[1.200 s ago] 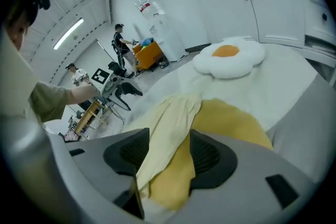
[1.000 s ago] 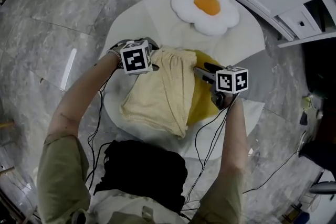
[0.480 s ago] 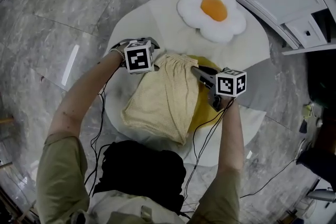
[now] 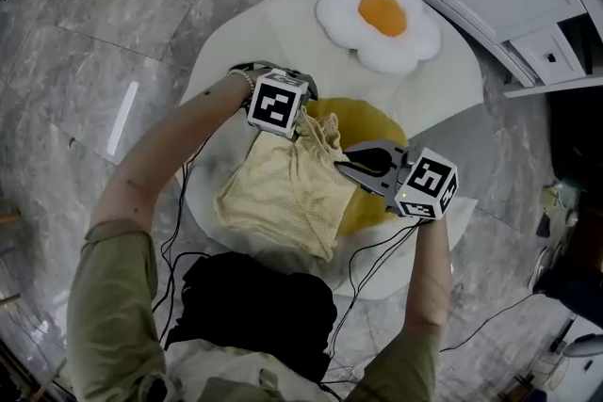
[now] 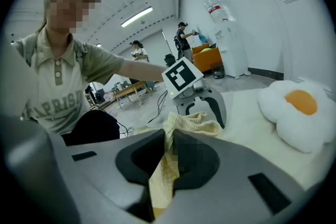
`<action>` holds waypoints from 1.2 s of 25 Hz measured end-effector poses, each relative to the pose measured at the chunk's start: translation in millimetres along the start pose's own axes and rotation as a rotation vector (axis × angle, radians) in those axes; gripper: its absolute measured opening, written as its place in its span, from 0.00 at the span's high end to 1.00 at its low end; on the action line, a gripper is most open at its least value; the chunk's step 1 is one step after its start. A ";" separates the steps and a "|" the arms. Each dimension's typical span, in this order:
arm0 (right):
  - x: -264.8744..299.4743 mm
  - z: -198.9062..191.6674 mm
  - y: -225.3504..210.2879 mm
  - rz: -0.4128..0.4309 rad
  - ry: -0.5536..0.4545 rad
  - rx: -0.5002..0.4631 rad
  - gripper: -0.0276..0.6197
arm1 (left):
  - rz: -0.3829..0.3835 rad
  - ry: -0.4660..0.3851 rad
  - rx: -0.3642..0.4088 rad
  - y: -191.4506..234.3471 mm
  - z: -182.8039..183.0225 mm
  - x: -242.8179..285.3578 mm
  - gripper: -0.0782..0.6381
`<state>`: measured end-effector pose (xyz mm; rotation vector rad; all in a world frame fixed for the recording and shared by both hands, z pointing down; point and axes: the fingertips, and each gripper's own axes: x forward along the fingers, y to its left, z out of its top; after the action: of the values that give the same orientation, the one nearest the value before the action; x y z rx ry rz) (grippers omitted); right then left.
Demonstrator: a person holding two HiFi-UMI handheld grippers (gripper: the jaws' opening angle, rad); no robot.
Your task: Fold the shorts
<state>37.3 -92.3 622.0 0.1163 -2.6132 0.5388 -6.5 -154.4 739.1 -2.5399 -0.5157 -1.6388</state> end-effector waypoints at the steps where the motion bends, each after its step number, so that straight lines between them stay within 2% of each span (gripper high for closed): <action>1: 0.1 -0.8 5.6 0.023 0.015 -0.011 0.86 | -0.025 0.013 0.033 -5.6 4.0 4.0 0.38; 5: 2.6 -2.8 28.9 0.121 0.077 -0.042 0.86 | -0.120 0.012 0.117 -31.1 22.7 15.9 0.38; 7: 3.6 -5.0 34.7 0.130 0.111 -0.056 0.86 | -0.150 0.018 0.156 -46.5 28.9 18.0 0.39; 8: 3.1 -6.5 35.6 0.123 0.127 -0.066 0.86 | -0.138 0.013 0.176 -50.9 31.4 16.9 0.39; 9: 1.8 -8.1 35.9 0.112 0.140 -0.075 0.86 | -0.100 -0.004 0.190 -51.7 34.1 13.9 0.47; 10: -0.1 -9.4 36.4 0.100 0.149 -0.084 0.86 | -0.044 -0.035 0.197 -50.1 36.8 8.7 0.66; 11: -2.7 -10.1 37.7 0.087 0.153 -0.092 0.86 | 0.015 -0.071 0.199 -48.8 38.9 1.2 0.75; 12: -5.4 -10.0 40.0 0.076 0.154 -0.100 0.86 | 0.066 -0.102 0.202 -49.9 39.7 -7.9 0.80; 15: -11.2 -7.9 53.0 0.049 0.156 -0.129 0.86 | 0.180 -0.151 0.227 -67.8 37.6 -36.7 0.81; 18: -11.7 -9.4 72.2 0.027 0.186 -0.178 0.86 | 0.230 -0.159 0.262 -101.0 33.8 -53.8 0.81; 22: -0.1 -29.2 108.8 0.020 0.280 -0.252 0.86 | 0.213 -0.116 0.338 -156.7 26.5 -45.9 0.81; 24: 10.2 -45.2 129.7 0.038 0.327 -0.259 0.86 | 0.191 -0.096 0.356 -180.4 21.0 -38.5 0.81; 30: 40.6 -105.4 166.8 0.092 0.429 -0.195 0.86 | 0.085 -0.067 0.281 -226.6 -1.5 -3.5 0.80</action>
<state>17.6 103.0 667.5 -0.1662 -2.2406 0.2961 -81.3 57.6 710.0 -2.3812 -0.5880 -1.3504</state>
